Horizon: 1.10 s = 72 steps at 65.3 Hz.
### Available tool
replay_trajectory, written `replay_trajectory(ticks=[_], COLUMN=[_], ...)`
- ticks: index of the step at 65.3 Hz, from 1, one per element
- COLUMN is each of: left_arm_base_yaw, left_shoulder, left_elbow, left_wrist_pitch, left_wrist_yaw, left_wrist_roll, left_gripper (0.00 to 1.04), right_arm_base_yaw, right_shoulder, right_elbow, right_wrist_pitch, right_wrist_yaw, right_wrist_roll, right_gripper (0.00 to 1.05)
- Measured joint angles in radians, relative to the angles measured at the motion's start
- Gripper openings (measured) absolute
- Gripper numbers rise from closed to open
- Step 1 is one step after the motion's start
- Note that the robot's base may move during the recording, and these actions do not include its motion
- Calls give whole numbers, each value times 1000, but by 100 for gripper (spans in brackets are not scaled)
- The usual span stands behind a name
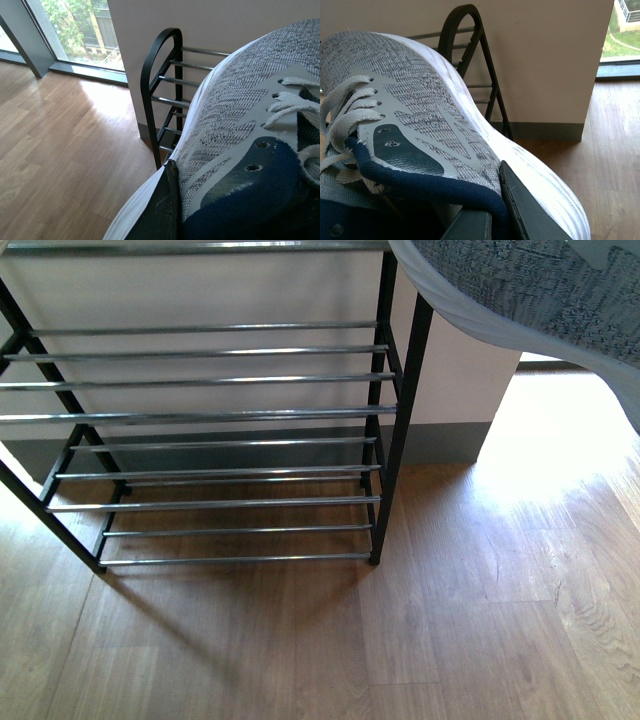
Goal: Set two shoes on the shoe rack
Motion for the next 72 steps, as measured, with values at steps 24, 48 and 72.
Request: replay_trajectory(ticks=[24, 48, 72], left_arm_base_yaw=[0, -1, -1], left_shoulder=[0, 0, 0], left_elbow=[0, 0, 0], left_wrist_pitch=[0, 0, 0], left_wrist_yaw=[-1, -2, 0], left_wrist_roll=[2, 3, 3], left_gripper=[2, 2, 2], right_arm_base_yaw=[0, 0, 274], right_shoulder=[0, 0, 346], right_elbow=[0, 0, 195], right_wrist_pitch=[0, 0, 68], right_wrist_yaw=[0, 0, 109], right_wrist_roll=[0, 0, 184], right_gripper=[1, 1, 1])
